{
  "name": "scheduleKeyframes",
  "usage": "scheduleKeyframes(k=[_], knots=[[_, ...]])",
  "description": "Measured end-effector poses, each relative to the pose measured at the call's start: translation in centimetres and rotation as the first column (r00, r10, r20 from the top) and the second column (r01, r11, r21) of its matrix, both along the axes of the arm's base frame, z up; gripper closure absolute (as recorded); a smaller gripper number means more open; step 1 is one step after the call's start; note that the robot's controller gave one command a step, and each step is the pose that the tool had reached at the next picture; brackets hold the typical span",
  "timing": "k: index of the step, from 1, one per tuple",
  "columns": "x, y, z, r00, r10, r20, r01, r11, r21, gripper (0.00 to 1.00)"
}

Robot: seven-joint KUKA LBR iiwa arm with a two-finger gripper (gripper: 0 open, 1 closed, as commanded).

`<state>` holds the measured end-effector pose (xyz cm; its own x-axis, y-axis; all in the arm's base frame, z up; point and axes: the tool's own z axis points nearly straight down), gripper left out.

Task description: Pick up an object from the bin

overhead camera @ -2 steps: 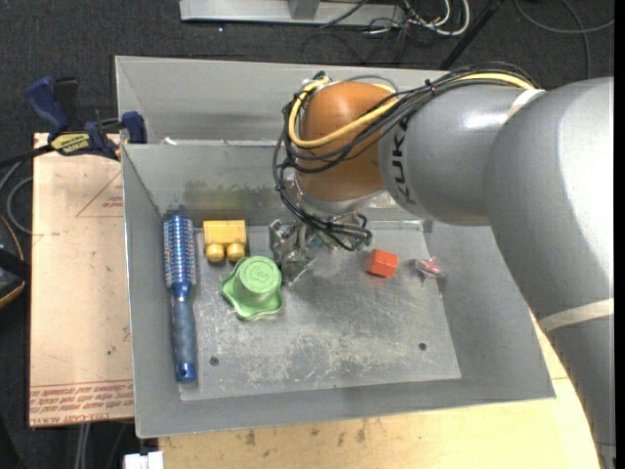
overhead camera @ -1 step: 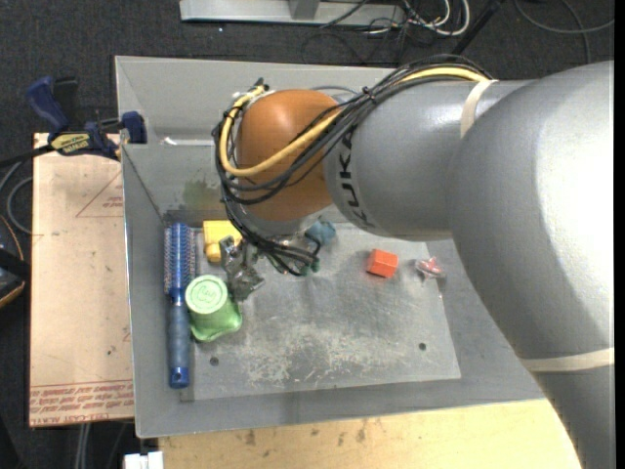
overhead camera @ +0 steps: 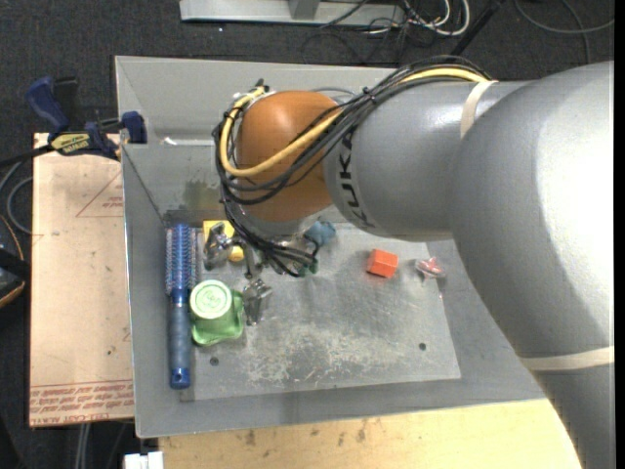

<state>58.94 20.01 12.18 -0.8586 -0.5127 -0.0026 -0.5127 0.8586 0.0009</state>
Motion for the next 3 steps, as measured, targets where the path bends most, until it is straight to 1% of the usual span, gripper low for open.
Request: scheduleKeyframes(k=[1, 2, 3], knots=[[-1.6, 0.6, -2.6, 0.99, 0.139, 0.007, -0.139, 0.99, 0.001, 0.0], [-1.7, 0.6, -2.8, 0.99, 0.14, 0.004, -0.14, 0.99, 0.0, 1.0], [-0.8, 0.8, 9.7, 0.994, 0.109, 0.01, -0.109, 0.994, 0.002, 1.0]])
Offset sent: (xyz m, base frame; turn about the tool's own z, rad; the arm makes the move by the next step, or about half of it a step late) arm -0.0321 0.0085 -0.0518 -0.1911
